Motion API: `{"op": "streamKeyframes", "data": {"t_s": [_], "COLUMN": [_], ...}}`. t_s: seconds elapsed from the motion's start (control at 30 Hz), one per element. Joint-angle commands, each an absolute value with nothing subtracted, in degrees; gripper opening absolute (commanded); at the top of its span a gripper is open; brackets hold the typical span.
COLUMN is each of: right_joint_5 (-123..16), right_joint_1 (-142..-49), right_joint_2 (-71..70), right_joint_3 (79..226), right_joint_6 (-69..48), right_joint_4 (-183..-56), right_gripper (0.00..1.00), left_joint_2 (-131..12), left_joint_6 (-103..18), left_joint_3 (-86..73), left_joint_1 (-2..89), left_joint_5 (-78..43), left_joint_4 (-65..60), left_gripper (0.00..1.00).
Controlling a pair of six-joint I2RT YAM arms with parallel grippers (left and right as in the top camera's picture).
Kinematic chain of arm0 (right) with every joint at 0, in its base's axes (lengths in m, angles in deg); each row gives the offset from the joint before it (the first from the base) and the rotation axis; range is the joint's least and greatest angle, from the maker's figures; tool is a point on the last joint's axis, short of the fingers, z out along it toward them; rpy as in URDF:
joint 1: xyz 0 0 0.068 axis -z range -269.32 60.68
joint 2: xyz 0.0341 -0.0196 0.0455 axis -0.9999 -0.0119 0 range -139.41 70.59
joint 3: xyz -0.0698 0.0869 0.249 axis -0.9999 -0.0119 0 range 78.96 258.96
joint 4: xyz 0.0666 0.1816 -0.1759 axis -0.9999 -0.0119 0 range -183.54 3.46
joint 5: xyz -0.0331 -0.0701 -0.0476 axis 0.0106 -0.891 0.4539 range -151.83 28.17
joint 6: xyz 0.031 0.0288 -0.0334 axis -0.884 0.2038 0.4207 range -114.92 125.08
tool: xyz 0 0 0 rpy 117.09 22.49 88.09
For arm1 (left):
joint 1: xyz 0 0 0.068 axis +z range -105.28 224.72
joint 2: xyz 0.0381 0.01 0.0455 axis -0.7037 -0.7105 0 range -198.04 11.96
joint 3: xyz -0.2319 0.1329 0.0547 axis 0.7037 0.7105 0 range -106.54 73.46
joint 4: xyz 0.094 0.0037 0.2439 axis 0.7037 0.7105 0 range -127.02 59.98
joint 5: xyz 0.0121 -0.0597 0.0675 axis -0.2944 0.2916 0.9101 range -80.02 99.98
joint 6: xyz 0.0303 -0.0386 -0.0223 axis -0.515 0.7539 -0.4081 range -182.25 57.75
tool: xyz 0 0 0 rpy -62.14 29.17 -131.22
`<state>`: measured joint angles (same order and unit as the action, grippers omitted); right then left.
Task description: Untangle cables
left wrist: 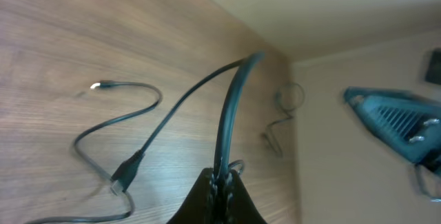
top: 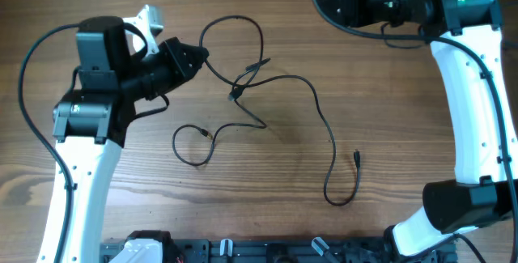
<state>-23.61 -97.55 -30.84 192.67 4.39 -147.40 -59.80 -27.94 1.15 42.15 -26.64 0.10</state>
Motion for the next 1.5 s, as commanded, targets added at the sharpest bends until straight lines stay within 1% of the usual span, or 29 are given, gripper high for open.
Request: {"op": "streamKeyframes", "data": {"t_s": [0.0,0.03,0.07,0.1,0.17,0.2,0.3,0.37,0.4,0.47,0.57,0.6,0.63,0.67,0.7,0.73,0.77,0.8,0.87,0.9,0.93,0.97,1.03,1.1,1.13,1.2,1.27,1.33,1.47], "right_joint_5": [-21.3,-21.4,-21.5,-21.4,-21.2,-20.7,-20.4,-20.0,-18.5,-14.4,-12.6,-12.6,-13.3,-14.3,-15.2,-15.7,-15.7,-15.7,-15.7,-15.9,-17.4,-19.4,-23.7,-25.6,-25.7,-25.7,-25.6,-23.7,-18.5], "right_joint_1": [-98.5,-98.7,-99.0,-99.1,-99.9,-100.7,-104.9,-107.7,-109.0,-109.5,-109.0,-109.0,-109.0,-109.0,-109.0,-109.0,-109.0,-109.0,-109.0,-109.0,-108.7,-107.9,-105.3,-101.5,-98.9,-93.0,-86.7,-79.8,-69.9], "right_joint_2": [-31.7,-31.8,-32.1,-32.5,-33.0,-33.1,-33.4,-34.2,-34.9,-36.1,-36.9,-37.1,-37.4,-37.9,-38.4,-38.8,-39.0,-39.7,-41.0,-41.6,-42.1,-42.0,-40.4,-37.7,-36.2,-33.4,-31.4,-29.2,-26.4], "right_joint_3": [192.8,192.8,192.8,192.8,192.8,192.8,192.8,192.8,192.8,192.8,192.8,192.8,192.8,192.8,192.8,192.8,192.8,192.8,192.8,192.8,192.8,192.9,193.2,194.3,195.2,197.3,199.6,200.7,200.7], "right_joint_6": [6.4,6.4,6.4,6.4,7.3,9.9,21.5,30.8,36.0,43.4,46.7,47.2,47.3,46.8,46.8,46.8,46.4,45.3,44.9,44.3,41.6,36.3,21.7,11.4,7.5,-0.1,-5.6,-10.6,-16.7], "right_joint_4": [-148.8,-149.3,-149.9,-150.3,-150.3,-150.3,-151.6,-154.4,-156.4,-159.9,-162.1,-162.7,-163.5,-164.1,-164.8,-165.3,-165.3,-164.9,-164.6,-164.6,-163.8,-161.3,-154.2,-148.8,-146.6,-142.7,-140.9,-139.2,-136.9], "right_gripper": [0.4,0.4,0.4,0.4,0.4,0.4,0.54,0.65,0.7,0.74,0.73,0.72,0.65,0.46,0.35,0.32,0.32,0.29,0.14,0.05,0.04,0.04,0.04,0.04,0.04,0.04,0.04,0.04,0.04], "left_joint_2": [-59.4,-59.4,-59.4,-59.4,-59.4,-59.4,-59.7,-59.7,-59.7,-59.7,-59.7,-59.7,-59.7,-59.7,-59.7,-59.7,-59.7,-59.7,-59.7,-59.7,-59.7,-59.7,-59.7,-59.8,-59.9,-60.2,-60.7,-61.8,-64.6], "left_joint_6": [-21.2,-17.2,-13.0,-10.3,-9.3,-9.3,-9.3,-9.3,-9.3,-9.3,-9.4,-9.5,-9.5,-9.5,-9.5,-9.5,-9.5,-9.5,-9.5,-9.5,-9.5,-9.5,-9.5,-9.5,-9.5,-11.5,-15.6,-15.9,-17.3], "left_joint_3": [0.7,0.7,0.7,0.7,0.8,0.8,0.8,0.8,0.8,0.8,0.8,0.8,0.8,0.8,0.8,0.8,0.8,0.8,0.8,0.8,0.8,0.8,0.8,0.8,0.8,0.9,0.9,0.9,1.2], "left_joint_1": [47.5,49.4,51.3,52.5,53.2,53.2,53.2,53.2,53.2,53.2,53.2,53.2,53.2,53.2,53.2,53.2,53.2,53.2,53.2,53.2,53.2,53.2,53.2,53.2,53.2,53.2,53.1,52.7,52.6], "left_joint_5": [-40.0,-44.1,-45.6,-45.7,-45.7,-45.7,-45.5,-45.5,-45.5,-44.2,-41.4,-41.4,-41.3,-40.7,-40.2,-39.4,-39.4,-39.3,-39.2,-39.0,-38.9,-38.6,-34.9,-28.6,-24.8,-20.5,-20.3,-19.9,-19.9], "left_joint_4": [-10.6,-17.5,-23.4,-26.4,-26.6,-25.6,-23.7,-23.5,-23.4,-22.2,-19.0,-18.9,-18.9,-18.8,-18.5,-17.8,-17.6,-17.2,-16.7,-16.6,-16.6,-16.2,-11.3,-3.6,0.5,4.9,6.0,7.0,8.1], "left_gripper": [0.04,0.04,0.04,0.04,0.04,0.04,0.04,0.04,0.04,0.04,0.04,0.04,0.04,0.04,0.04,0.04,0.04,0.04,0.04,0.04,0.04,0.18,0.59,0.93,1.0,1.0,1.0,1.0,1.0]}}
